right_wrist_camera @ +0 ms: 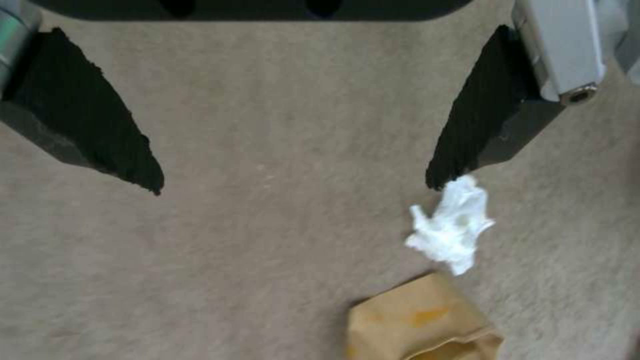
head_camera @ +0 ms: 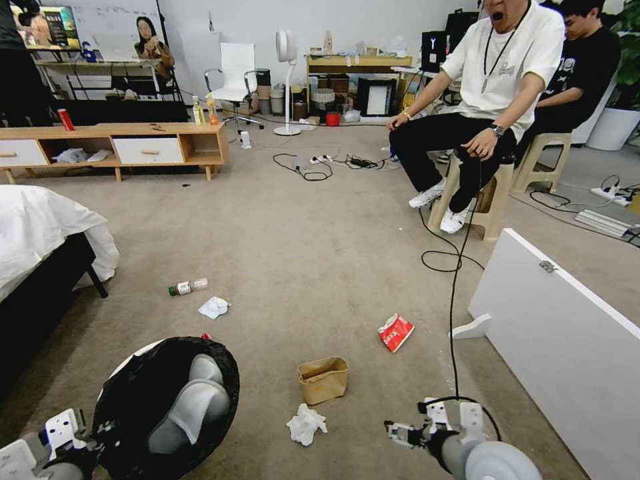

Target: Pick up the trash bin and place the garbage on the floor into it.

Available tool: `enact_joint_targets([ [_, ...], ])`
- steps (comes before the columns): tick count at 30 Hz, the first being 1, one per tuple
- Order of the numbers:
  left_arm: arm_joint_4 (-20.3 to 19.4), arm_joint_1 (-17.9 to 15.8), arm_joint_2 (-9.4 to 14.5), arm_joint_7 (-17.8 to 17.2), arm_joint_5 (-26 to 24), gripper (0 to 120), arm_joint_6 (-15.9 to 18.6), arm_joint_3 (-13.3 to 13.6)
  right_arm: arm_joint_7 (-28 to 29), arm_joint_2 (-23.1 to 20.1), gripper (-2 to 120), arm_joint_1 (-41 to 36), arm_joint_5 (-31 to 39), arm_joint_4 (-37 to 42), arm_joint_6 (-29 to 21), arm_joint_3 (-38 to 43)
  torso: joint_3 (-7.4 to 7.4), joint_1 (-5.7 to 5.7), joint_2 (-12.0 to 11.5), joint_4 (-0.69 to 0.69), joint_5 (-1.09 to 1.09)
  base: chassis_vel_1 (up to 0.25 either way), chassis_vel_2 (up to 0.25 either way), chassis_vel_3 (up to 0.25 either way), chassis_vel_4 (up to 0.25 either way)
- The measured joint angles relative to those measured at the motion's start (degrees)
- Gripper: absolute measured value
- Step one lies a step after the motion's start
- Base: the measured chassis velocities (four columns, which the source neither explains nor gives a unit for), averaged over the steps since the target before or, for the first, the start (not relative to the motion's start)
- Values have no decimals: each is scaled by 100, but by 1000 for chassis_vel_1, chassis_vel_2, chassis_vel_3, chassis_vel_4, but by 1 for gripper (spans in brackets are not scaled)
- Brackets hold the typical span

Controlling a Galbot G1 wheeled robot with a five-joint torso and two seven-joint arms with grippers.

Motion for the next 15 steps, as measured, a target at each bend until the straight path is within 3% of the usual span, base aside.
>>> enact_joint_targets([
  [15, 34, 12, -57, 35, 66, 2, 0, -104, -61, 288, 100, 970, 116, -531, 87, -949, 0, 0, 0, 0, 0, 0, 0, 0, 0],
])
